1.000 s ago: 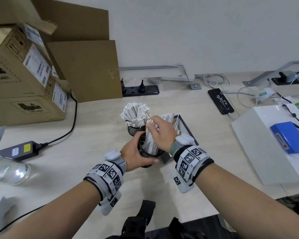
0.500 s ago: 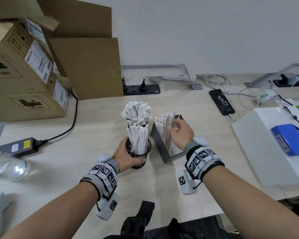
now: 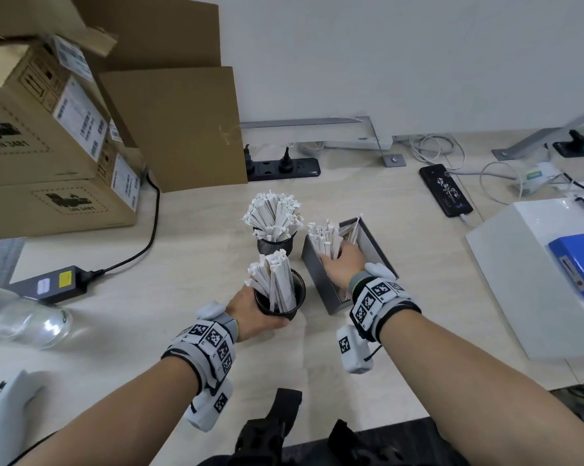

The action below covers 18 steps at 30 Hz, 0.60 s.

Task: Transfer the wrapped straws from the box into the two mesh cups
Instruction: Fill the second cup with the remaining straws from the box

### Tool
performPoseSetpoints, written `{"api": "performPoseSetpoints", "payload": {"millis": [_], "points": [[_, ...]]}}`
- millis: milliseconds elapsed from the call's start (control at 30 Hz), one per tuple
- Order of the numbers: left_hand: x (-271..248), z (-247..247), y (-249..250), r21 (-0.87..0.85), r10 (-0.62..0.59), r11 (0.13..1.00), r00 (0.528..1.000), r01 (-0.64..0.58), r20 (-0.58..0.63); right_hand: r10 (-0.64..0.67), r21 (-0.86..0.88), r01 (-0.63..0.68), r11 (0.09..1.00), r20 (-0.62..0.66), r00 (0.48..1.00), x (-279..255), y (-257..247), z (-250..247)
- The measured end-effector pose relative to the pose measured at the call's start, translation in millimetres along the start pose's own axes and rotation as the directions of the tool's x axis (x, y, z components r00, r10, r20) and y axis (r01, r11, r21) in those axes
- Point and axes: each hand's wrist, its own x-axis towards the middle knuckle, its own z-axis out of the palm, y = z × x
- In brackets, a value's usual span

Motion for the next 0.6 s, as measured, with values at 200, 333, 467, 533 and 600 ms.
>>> {"api": "performPoseSetpoints", "payload": {"millis": [200,333,467,533,600], "points": [[-1.1,3.1,9.0,-0.067,0.006,0.998,0.995,-0.012,-0.100,0.032,0.034,-0.031,0.999,-0.013,0.999,-7.1,-1.4,-6.4],[-1.0,4.1,16.8,-0.039,0.025,0.999,0.995,-0.029,-0.100,0.019,0.018,-0.019,1.000,0.010,1.000,-7.0,0.4,-5.6],[-4.2,5.2,20.2,-0.016,0.037,0.999,0.994,-0.038,-0.101,0.031,-0.016,-0.031,0.999,0.022,0.999,-5.8,1.5,-5.1],[-6.3,5.3,21.0,-0.008,0.048,0.999,0.994,-0.049,-0.099,0.052,-0.050,-0.051,0.997,0.030,0.998,-5.3,2.6,-5.6],[-9.2,4.6,23.5,-0.003,0.062,0.998,0.993,-0.063,-0.102,0.056,-0.066,-0.055,0.996,0.008,0.998,-5.8,3.1,-7.9]]}}
